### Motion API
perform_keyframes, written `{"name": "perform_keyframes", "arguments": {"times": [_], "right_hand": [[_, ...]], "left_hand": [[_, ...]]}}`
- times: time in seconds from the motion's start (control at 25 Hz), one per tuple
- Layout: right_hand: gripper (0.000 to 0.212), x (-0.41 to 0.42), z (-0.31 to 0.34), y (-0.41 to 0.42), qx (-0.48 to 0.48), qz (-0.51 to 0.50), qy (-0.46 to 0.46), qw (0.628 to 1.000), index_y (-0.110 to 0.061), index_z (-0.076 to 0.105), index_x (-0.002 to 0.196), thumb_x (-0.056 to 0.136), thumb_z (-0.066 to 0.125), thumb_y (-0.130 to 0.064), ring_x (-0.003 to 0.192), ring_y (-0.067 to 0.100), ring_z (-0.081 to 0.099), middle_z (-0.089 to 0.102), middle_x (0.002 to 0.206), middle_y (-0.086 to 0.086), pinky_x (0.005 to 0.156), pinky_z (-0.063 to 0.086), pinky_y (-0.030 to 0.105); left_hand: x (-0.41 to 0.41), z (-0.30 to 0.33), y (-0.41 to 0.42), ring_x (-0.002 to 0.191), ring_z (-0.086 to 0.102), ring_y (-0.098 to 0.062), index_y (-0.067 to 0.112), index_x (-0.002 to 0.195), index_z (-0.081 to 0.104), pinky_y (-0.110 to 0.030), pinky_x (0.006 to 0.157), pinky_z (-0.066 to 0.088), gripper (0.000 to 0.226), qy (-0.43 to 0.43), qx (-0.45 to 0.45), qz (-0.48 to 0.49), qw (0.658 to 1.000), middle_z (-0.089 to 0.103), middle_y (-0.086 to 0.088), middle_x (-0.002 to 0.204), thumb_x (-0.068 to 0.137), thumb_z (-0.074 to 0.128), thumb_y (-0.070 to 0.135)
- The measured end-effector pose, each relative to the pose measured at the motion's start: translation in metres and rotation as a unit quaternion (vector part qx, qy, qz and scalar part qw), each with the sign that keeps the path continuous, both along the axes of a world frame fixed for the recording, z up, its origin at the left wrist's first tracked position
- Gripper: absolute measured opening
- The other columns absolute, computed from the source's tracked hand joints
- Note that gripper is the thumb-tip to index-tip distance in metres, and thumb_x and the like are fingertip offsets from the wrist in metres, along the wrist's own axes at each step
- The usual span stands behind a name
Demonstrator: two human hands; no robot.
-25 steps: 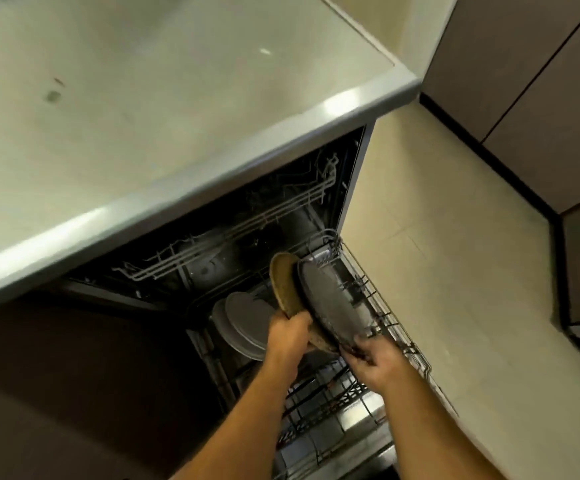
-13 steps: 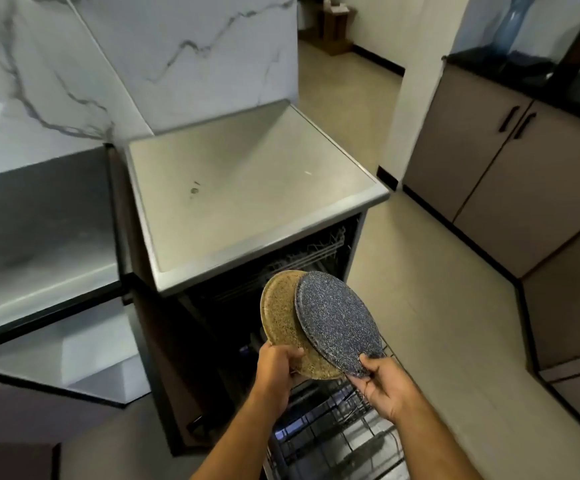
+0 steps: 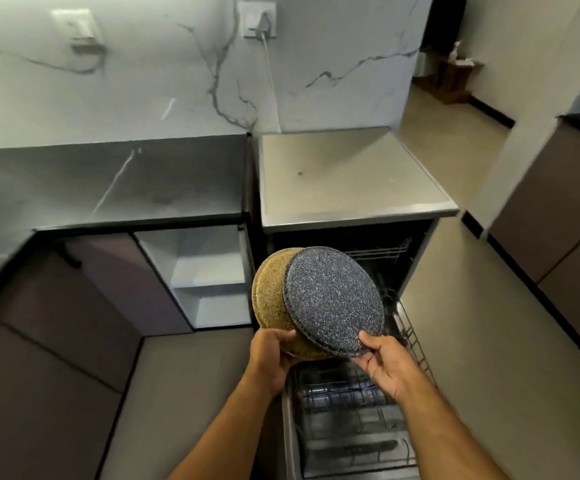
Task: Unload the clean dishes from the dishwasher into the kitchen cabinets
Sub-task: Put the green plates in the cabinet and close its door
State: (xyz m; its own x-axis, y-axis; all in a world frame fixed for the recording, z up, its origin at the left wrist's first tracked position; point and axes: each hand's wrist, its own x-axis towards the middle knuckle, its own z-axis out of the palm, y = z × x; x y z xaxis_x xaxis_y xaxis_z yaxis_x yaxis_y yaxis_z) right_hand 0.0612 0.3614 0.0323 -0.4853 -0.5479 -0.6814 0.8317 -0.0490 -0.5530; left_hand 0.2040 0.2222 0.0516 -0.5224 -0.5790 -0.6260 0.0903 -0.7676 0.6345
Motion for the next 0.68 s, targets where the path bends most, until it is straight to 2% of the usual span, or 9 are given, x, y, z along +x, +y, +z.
{"name": "perform_keyframes", "arguments": {"times": [0.16, 0.28, 0.36, 0.52, 0.68], "right_hand": [[0.029, 0.044, 0.011, -0.046, -0.024, 0.074, 0.009, 0.997, 0.004, 0.053, 0.123, 0.095, 0.048, 0.009, 0.099, 0.035, 0.068, 0.067, 0.116, 0.023, 0.064, 0.062, 0.042], [0.032, 0.076, 0.017, -0.093, -0.029, 0.126, 0.03, 0.991, 0.003, 0.052, 0.126, 0.095, 0.048, 0.009, 0.094, 0.035, 0.072, 0.071, 0.111, 0.023, 0.07, 0.062, 0.045], [0.03, 0.105, 0.015, -0.124, -0.033, 0.152, 0.034, 0.987, 0.004, 0.053, 0.124, 0.095, 0.047, 0.009, 0.089, 0.033, 0.073, 0.072, 0.107, 0.023, 0.067, 0.062, 0.043], [0.029, 0.165, 0.004, -0.183, -0.034, 0.177, 0.02, 0.983, 0.006, 0.053, 0.123, 0.095, 0.046, 0.009, 0.084, 0.033, 0.072, 0.069, 0.108, 0.024, 0.059, 0.062, 0.04], [0.043, 0.219, -0.011, -0.242, -0.015, 0.179, 0.0, 0.984, 0.009, 0.05, 0.131, 0.087, 0.053, 0.009, 0.081, 0.032, 0.074, 0.069, 0.11, 0.026, 0.06, 0.061, 0.04]], "left_hand": [[0.065, 0.019, -0.021, 0.079, 0.061, -0.028, 0.004, 0.105, 0.059, -0.035, 0.054, 0.055, 0.034, 0.01, -0.013, 0.077, 0.997, 0.065, -0.013, 0.091, 0.081, 0.041, -0.011], [0.114, 0.021, -0.046, 0.079, 0.06, -0.027, 0.006, 0.109, 0.06, -0.034, 0.06, 0.054, 0.04, 0.026, -0.014, 0.13, 0.991, 0.067, -0.009, 0.09, 0.079, 0.039, -0.009], [0.146, 0.019, -0.07, 0.08, 0.061, -0.026, 0.004, 0.116, 0.061, -0.034, 0.066, 0.052, 0.045, 0.025, -0.018, 0.15, 0.988, 0.069, -0.008, 0.088, 0.077, 0.042, -0.007], [0.21, 0.019, -0.117, 0.075, 0.062, -0.024, 0.006, 0.1, 0.066, -0.026, 0.05, 0.053, 0.029, 0.019, -0.027, 0.17, 0.985, 0.07, -0.006, 0.078, 0.082, 0.045, -0.003], [0.266, 0.01, -0.174, 0.084, 0.066, -0.026, 0.005, 0.11, 0.066, -0.03, 0.054, 0.056, 0.027, 0.023, -0.022, 0.172, 0.985, 0.073, -0.01, 0.091, 0.088, 0.051, 0.007]]}}
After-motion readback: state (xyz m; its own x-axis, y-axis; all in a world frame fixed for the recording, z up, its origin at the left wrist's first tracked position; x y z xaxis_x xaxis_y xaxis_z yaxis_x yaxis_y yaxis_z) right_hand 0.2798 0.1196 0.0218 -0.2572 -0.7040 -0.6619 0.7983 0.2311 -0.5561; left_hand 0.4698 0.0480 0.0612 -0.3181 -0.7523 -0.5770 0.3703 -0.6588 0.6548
